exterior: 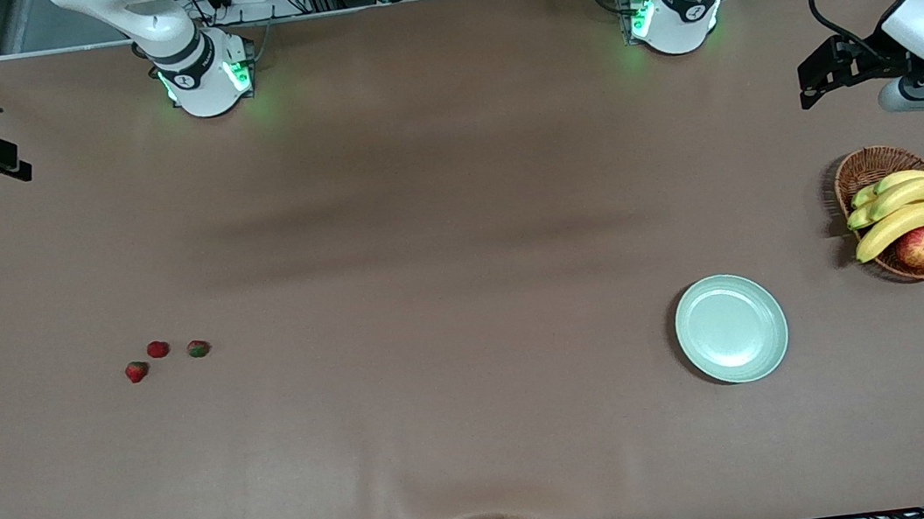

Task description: Collect all strawberries into plate

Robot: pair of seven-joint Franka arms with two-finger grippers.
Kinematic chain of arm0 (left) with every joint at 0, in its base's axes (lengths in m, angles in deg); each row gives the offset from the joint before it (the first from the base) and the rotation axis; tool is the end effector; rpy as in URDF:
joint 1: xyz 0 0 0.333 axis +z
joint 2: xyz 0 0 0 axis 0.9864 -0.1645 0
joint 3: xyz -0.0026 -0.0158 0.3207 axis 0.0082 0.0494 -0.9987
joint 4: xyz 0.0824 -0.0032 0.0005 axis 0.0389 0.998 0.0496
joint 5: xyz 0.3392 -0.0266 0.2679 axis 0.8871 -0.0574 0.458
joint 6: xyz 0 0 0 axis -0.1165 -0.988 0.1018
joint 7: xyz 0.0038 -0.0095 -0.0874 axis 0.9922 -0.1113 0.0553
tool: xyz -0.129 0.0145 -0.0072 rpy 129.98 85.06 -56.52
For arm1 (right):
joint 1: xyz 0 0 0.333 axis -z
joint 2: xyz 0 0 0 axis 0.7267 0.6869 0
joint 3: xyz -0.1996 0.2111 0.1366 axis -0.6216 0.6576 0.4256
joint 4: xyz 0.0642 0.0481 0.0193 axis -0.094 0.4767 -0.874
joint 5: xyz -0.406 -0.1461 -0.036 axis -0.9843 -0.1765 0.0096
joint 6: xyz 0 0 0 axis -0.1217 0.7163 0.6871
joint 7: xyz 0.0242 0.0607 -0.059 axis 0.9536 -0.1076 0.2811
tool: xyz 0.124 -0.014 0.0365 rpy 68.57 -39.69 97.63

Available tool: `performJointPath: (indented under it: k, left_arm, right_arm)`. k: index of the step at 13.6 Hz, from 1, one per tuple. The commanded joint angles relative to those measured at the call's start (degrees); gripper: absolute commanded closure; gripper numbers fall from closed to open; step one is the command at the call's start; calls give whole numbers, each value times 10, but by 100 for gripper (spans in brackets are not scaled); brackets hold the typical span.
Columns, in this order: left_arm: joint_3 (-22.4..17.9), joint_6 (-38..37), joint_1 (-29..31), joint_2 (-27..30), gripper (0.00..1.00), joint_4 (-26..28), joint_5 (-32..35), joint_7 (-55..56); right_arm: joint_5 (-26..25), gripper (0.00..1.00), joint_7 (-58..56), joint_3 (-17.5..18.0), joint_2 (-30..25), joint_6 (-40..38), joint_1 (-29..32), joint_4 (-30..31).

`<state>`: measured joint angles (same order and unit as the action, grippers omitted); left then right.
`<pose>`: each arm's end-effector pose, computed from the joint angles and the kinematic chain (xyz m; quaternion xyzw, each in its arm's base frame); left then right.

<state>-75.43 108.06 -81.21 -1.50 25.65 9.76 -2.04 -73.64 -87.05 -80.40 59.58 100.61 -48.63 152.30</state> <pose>0.5699 -0.0813 0.6228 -0.9971 0.0697 0.0305 0.0035 0.5366 -0.0290 0.6210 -0.9958 0.0174 0.0862 0.0250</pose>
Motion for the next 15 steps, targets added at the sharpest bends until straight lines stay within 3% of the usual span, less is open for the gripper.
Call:
performJointPath:
  k: [1,9,15]
  left_arm:
    - [2,-3,4,-6,0,-14,-1,-8]
    - [2,-3,4,-6,0,-14,0,-9]
    - [1,-3,8,-6,0,-13,-8,-9]
  right_arm:
    - [-8,0,5,2,-17,6,0,17]
    - [-11,0,5,2,-12,12,2,18]
    - [-11,0,4,3,85,192,-2,67]
